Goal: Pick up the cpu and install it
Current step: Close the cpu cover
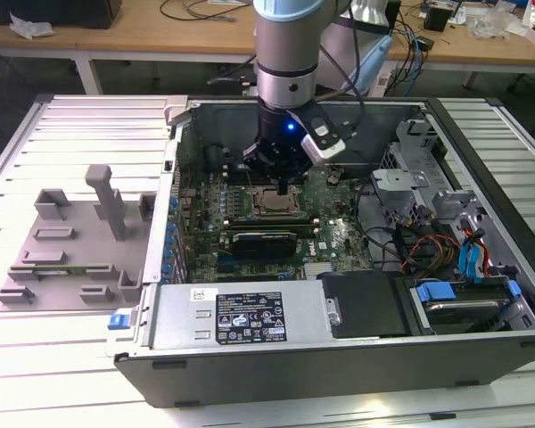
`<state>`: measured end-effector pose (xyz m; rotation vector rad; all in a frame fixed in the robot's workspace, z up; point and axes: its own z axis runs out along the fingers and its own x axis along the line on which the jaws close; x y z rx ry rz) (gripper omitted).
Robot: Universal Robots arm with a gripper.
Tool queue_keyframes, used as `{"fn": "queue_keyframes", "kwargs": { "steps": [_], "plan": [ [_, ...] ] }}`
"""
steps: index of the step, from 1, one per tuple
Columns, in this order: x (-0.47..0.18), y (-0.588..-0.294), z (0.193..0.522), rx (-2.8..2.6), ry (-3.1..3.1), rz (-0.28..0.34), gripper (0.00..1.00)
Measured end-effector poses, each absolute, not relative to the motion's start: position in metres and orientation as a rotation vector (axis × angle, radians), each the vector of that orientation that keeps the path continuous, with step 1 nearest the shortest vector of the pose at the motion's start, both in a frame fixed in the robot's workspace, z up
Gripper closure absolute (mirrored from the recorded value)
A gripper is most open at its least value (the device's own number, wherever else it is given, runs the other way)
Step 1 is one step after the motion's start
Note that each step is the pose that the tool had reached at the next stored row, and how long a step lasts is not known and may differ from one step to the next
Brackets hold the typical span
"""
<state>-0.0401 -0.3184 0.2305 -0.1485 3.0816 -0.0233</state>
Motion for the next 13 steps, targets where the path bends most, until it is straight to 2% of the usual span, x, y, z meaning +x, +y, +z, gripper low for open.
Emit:
{"fn": "queue_keyframes", "kwargs": {
  "steps": [13],
  "plan": [
    [-0.047, -0.321, 0.249, -0.122, 3.083, -0.024, 0.89]
  ]
}}
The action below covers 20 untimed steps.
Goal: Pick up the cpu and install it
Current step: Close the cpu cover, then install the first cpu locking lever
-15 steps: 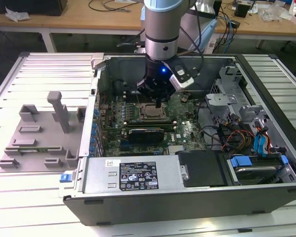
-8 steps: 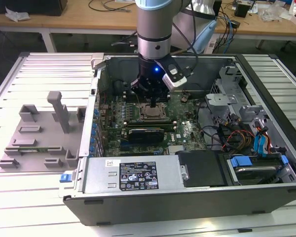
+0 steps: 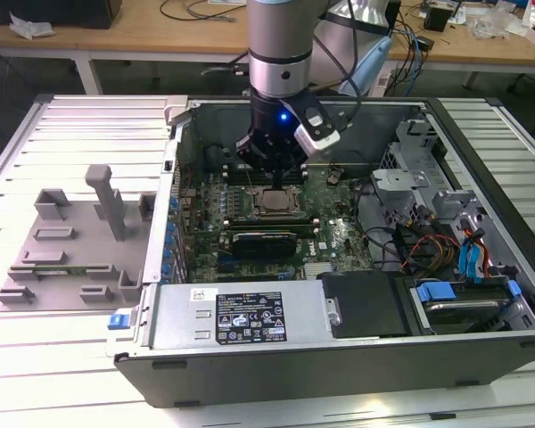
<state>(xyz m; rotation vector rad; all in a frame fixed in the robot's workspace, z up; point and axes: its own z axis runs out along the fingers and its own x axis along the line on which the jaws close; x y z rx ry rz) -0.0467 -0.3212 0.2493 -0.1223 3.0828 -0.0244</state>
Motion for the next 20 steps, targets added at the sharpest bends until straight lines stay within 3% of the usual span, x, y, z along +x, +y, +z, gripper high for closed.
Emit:
{"fn": "queue_keyframes", "kwargs": {
  "steps": [20],
  "plan": [
    [-0.0466, -0.3212, 0.2545, -0.122, 3.083, -0.024, 0.89]
  ]
}}
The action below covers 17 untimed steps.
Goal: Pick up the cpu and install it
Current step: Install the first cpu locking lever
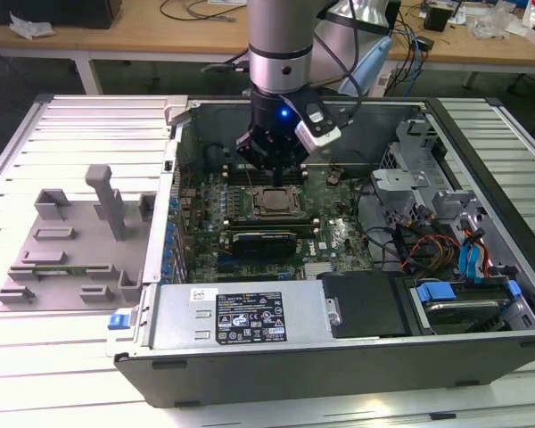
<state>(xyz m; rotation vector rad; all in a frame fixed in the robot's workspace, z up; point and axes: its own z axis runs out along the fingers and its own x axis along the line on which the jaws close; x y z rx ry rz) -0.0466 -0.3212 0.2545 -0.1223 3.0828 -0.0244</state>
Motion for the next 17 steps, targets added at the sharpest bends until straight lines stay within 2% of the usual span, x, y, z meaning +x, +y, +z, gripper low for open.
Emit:
{"fn": "queue_keyframes", "kwargs": {
  "steps": [17],
  "plan": [
    [-0.067, -0.321, 0.255, -0.122, 3.083, -0.024, 0.89]
  ]
}}
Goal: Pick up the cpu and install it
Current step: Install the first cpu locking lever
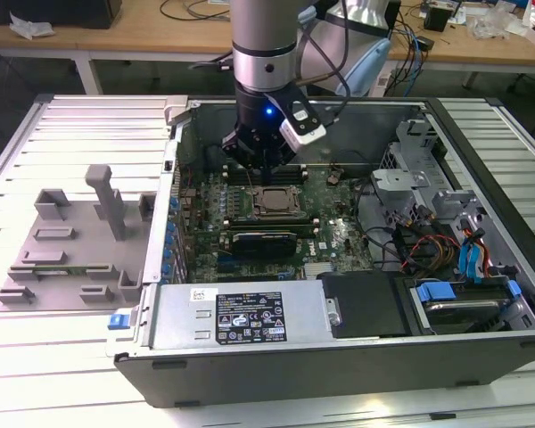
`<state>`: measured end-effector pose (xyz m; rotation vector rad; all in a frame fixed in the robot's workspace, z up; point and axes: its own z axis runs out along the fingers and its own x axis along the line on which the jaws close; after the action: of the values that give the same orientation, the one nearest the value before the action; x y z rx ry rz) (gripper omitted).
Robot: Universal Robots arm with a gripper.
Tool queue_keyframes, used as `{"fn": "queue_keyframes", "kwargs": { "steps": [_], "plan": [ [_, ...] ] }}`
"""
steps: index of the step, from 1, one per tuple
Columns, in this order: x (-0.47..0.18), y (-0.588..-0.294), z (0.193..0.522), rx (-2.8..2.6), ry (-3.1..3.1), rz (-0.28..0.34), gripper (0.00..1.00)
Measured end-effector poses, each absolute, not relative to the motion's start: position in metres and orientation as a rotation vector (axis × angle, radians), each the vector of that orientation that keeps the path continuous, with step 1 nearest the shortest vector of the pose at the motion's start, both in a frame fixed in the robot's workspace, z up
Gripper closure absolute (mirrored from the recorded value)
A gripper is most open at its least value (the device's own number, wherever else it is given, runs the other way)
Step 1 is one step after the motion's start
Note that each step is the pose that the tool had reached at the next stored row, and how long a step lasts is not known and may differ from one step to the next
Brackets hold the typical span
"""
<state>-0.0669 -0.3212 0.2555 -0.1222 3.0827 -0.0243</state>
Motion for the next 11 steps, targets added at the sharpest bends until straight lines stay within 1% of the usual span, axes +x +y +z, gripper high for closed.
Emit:
{"fn": "queue_keyframes", "kwargs": {
  "steps": [4, 11],
  "plan": [
    [-0.071, -0.321, 0.255, -0.122, 3.083, -0.024, 0.89],
    [-0.098, -0.321, 0.255, -0.122, 3.083, -0.023, 0.89]
  ]
}}
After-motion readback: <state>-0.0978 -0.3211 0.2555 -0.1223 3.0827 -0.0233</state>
